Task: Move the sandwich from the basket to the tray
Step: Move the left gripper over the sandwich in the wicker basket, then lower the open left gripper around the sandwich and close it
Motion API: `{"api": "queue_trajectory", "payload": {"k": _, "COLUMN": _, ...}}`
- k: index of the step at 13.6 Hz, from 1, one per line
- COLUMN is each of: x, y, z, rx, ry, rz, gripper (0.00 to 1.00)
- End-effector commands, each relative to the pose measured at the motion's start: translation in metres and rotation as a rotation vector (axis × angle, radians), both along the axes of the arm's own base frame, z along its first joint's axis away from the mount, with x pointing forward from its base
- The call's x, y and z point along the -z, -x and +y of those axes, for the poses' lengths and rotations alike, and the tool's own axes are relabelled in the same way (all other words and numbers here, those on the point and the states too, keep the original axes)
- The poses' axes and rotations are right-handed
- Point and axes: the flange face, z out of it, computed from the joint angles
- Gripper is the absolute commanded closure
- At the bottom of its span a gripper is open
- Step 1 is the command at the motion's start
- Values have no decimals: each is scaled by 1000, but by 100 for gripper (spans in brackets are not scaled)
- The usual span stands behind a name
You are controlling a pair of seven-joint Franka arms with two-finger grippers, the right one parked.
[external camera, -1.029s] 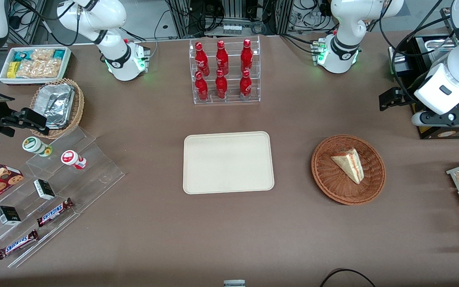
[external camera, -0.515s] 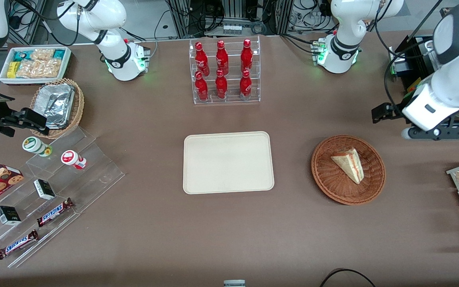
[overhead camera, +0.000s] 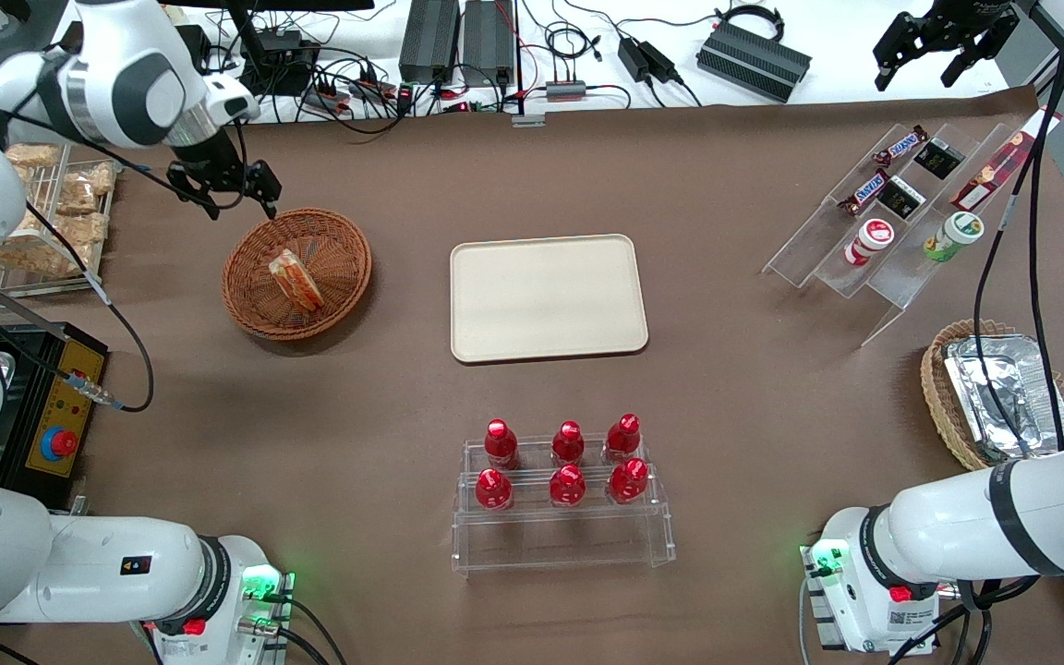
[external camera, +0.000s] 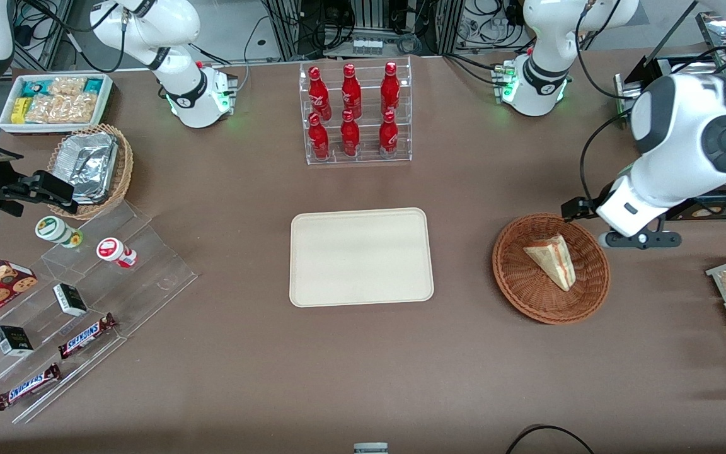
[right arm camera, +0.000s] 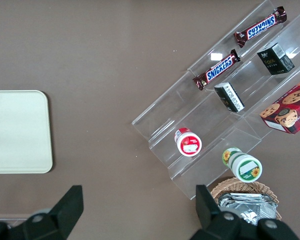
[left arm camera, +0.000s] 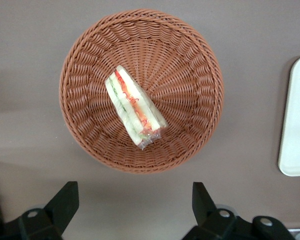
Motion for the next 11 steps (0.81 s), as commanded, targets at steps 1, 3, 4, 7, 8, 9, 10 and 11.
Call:
{"api": "queue_trajectory", "payload": {"k": 1, "x": 24, "y": 8, "z": 2, "rx": -5, "ry": -3, "rz": -38, "gripper": 0}}
{"api": "queue_trajectory", "payload": {"k": 3, "x": 43, "y": 8, "z": 2, "rx": -77, "ry": -5, "rz": -57, "gripper": 0}}
{"api": "queue_trajectory", "payload": {"k": 4, "x": 50, "y": 7, "z": 2, "rx": -123, "ry": -8, "rz": -57, "gripper": 0}}
{"api": "queue_trajectory", "payload": {"k": 7, "x": 60, "y": 4, "z": 1, "rx": -227, "ry": -14, "rz": -64, "gripper": 0}}
{"api": "queue_trajectory", "payload": {"k": 8, "x": 64, "y": 3, "z": 1, "rx": -285, "ry": -19, "rz": -59, "gripper": 0}}
{"api": "queue_trajectory", "payload": {"k": 9, "x": 68, "y": 2, "z": 1, "rx": -334, "ry": -24, "rz": -54, "gripper": 0}}
{"api": "queue_trajectory", "payload": {"k": 10, "x": 72, "y": 3, "z": 1, "rx": -380, "ry": -26, "rz": -59, "gripper": 0}}
{"api": "queue_trajectory", "payload": {"k": 11, "x": 78, "y": 7, "z": 2, "rx": -433, "ry": -22, "rz": -84, "gripper": 0}}
